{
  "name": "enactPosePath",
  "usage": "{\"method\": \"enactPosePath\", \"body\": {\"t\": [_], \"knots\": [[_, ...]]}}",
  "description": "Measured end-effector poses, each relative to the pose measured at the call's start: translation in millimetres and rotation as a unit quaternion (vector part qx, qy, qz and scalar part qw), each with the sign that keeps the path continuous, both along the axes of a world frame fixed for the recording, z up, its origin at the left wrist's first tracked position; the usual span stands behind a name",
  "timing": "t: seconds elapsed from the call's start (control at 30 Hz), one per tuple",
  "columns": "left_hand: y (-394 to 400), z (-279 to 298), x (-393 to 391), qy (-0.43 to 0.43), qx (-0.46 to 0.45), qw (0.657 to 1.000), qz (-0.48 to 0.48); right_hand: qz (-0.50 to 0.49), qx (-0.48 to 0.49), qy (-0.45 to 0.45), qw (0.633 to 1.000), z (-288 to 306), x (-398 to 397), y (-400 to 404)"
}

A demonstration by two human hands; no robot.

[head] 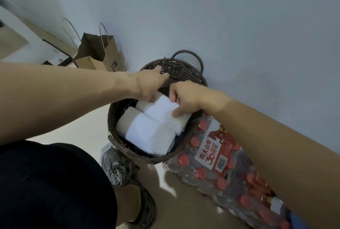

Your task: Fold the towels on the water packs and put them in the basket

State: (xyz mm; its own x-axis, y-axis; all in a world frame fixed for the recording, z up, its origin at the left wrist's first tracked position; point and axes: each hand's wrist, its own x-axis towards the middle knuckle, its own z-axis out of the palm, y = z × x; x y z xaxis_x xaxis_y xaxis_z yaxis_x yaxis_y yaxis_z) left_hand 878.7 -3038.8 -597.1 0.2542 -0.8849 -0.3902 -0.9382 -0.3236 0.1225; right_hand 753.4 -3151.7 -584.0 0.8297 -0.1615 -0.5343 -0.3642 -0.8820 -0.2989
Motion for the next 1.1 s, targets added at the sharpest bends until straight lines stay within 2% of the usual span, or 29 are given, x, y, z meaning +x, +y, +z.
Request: {"method": "enactPosePath", "body": {"t": [0.1,0.3,0.47,0.53,0.6,0.67,0.77,0.87,0.97,1.1], "knots": [[1.0,-1.4,-1.3,0.044,-0.011,0.999,-0.004,-0.003,0.007,0.057,0.998,1.5,-10.0,2.1],[12.1,0.8,6.7,0.126,0.034,0.989,0.063,0.002,-0.002,-0.021,1.000,-15.3,-20.8,10.1],[7.1,7.4,-7.5,0.060,0.054,0.996,0.027,0.031,-0.007,-0.072,0.997,-3.0,-35.6,9.7],[-0.5,25.9,-12.6,0.024,0.075,0.997,0.000,0.017,0.003,-0.123,0.992,14.7,-48.6,6.4],[-11.8,50.3,-24.3,-0.003,0.045,0.998,-0.037,-0.004,0.011,-0.186,0.983,35.9,-72.1,1.3],[-27.4,73.8,-46.4,-0.006,-0.023,0.997,-0.080,-0.018,0.002,-0.207,0.978,56.8,-107.2,-9.9],[-57.2,101.3,-103.9,0.013,-0.072,0.989,-0.129,-0.046,-0.035,-0.135,0.989,81.9,-177.4,-38.7],[-90.8,111.0,-184.0,0.083,-0.073,0.977,-0.185,-0.134,-0.063,-0.074,0.986,94.0,-257.8,-69.2],[-120.9,102.2,-265.5,0.134,-0.069,0.963,-0.222,-0.203,-0.141,-0.024,0.969,94.6,-333.0,-94.6],[-150.9,67.9,-359.5,0.177,-0.045,0.962,-0.201,-0.236,-0.212,0.092,0.944,88.9,-403.3,-110.7]]}}
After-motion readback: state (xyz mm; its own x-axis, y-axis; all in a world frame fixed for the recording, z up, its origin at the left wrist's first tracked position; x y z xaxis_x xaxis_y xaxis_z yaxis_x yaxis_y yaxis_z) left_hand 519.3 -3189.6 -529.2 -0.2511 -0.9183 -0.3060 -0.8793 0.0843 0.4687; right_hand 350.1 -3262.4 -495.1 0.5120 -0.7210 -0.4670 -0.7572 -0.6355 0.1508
